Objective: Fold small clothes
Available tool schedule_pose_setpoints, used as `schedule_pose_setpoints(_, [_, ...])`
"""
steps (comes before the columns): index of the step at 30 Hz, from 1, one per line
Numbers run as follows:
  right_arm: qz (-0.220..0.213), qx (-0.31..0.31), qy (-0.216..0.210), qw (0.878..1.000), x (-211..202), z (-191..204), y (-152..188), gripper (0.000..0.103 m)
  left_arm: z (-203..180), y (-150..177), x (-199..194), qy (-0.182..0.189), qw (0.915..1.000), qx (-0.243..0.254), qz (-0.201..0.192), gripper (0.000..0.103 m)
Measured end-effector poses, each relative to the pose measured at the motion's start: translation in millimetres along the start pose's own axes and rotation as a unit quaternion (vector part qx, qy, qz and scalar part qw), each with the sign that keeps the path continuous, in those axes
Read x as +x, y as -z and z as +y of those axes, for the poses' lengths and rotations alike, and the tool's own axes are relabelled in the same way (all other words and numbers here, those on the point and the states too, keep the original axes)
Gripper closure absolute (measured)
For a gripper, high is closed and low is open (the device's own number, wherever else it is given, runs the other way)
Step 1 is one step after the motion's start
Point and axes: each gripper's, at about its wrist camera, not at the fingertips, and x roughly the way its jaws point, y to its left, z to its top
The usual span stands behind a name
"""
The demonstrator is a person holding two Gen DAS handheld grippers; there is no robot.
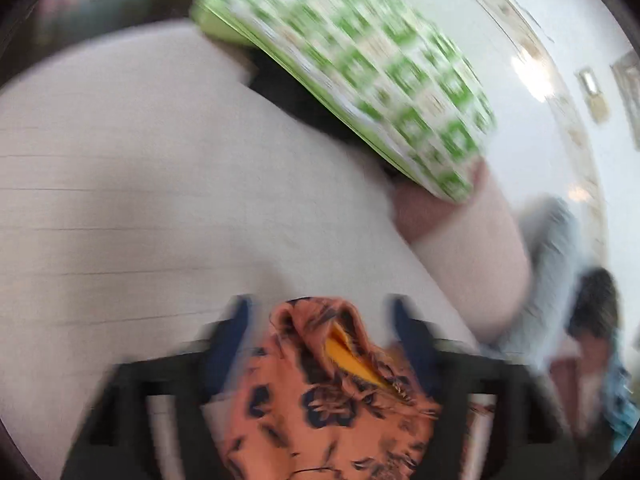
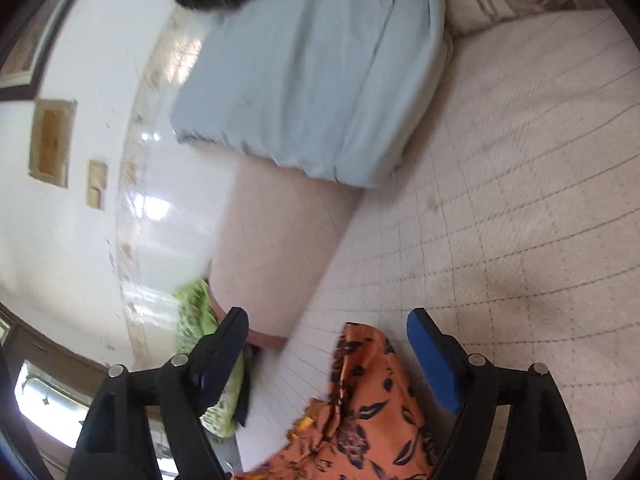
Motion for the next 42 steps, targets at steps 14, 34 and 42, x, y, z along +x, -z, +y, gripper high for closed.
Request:
schedule_pose_setpoints(14, [0.239,-0.389,0.154,0.876,66,81,234,0.056,-36,158,-18,-0.141,0.9829,0.118,0.007,0.021])
schedule_pose_setpoints(34, [0.208,-0.363,0.163,0.894,233,161,246,0.052,10,90,-10,-0.178,0.9821,0.061,0.003,0.021])
schedule_pose_setpoints(42, [0.318,-0.446,0.151,0.823,222,143,370,0.051,19,98,10,-0.23,0.9662,0.111,0.035,0.02])
